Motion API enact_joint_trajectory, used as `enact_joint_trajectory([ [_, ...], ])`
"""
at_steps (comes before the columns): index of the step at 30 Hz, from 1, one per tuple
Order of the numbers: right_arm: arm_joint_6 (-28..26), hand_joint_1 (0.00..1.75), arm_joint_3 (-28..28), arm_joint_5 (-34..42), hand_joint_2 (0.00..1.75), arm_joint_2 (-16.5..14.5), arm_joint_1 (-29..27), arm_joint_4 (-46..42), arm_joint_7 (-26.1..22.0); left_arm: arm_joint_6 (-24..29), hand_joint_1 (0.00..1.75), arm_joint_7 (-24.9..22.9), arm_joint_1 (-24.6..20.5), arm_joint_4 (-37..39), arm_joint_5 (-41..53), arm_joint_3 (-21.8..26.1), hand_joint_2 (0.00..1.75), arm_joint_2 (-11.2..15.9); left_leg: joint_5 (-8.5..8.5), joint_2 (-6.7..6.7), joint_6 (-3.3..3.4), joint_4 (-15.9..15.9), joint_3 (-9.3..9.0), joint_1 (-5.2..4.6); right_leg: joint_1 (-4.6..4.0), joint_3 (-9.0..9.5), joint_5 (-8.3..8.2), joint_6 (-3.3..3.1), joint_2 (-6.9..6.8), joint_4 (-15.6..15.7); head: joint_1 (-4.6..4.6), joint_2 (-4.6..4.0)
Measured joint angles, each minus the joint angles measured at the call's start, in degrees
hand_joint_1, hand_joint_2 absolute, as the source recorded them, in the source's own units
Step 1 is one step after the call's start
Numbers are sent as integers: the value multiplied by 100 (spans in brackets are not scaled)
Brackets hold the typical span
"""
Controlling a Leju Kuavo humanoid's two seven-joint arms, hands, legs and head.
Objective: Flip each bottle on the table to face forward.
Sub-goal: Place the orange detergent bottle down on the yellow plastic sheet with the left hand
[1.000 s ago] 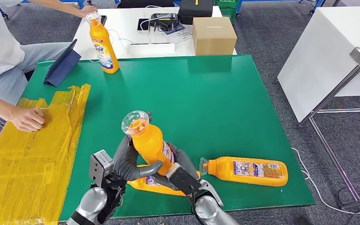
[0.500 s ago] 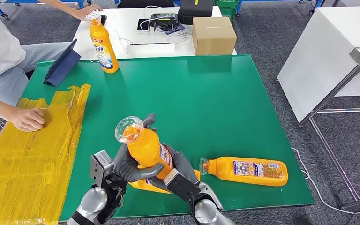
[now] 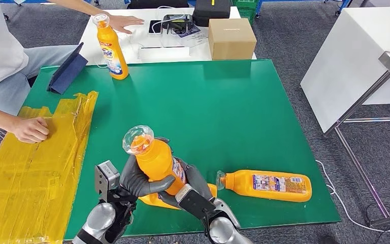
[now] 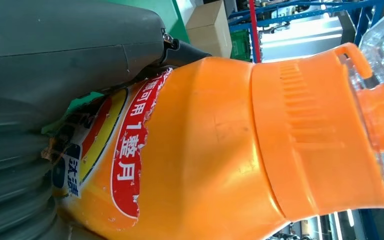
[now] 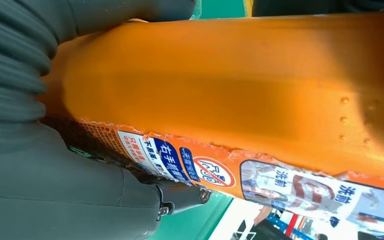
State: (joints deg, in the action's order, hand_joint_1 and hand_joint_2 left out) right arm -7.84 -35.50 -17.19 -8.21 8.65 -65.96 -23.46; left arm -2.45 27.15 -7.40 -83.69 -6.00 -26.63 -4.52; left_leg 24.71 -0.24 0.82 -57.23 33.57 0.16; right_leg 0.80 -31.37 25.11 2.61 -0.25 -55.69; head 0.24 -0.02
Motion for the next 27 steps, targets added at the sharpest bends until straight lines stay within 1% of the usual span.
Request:
enact_joint_trajectory([
  [21, -20, 175, 2, 37, 175, -2, -1, -1, -5, 0, 175, 1, 9, -4, -36, 14, 175, -11, 0, 0, 0, 0, 0, 0, 0, -1, 0, 0, 0, 0, 0, 0],
  [22, -31, 137, 3, 54, 175, 5, -1, -5, -17, 1, 175, 3, 9, -7, -40, 14, 175, -11, 0, 0, 0, 0, 0, 0, 0, -1, 0, 0, 0, 0, 0, 0],
  [23, -44, 93, 7, 72, 175, 15, -1, -17, -32, 4, 175, 9, 9, -12, -42, 14, 175, -11, 0, 0, 0, 0, 0, 0, 0, -1, 0, 0, 0, 0, -1, 0],
  [25, -73, 6, 28, 97, 87, 39, -6, -68, -65, 40, 175, 36, 9, -34, -11, 15, 175, -11, 0, 0, 0, 0, 0, 0, 0, 0, 0, 0, 0, 0, 0, 0],
  [26, -85, 0, 46, 103, 44, 57, -15, -113, -80, 123, 175, 65, 9, -52, 69, 25, 175, -8, 0, 0, 0, 0, 1, 0, 0, 0, 0, 0, 0, 0, -1, 0],
  [27, -93, 0, 71, 103, 0, 80, -31, -175, -96, 279, 175, 108, 10, -80, 228, 44, 175, 1, 0, 0, 0, 0, 1, 0, 0, 0, 0, 0, 0, 0, 0, 0],
])
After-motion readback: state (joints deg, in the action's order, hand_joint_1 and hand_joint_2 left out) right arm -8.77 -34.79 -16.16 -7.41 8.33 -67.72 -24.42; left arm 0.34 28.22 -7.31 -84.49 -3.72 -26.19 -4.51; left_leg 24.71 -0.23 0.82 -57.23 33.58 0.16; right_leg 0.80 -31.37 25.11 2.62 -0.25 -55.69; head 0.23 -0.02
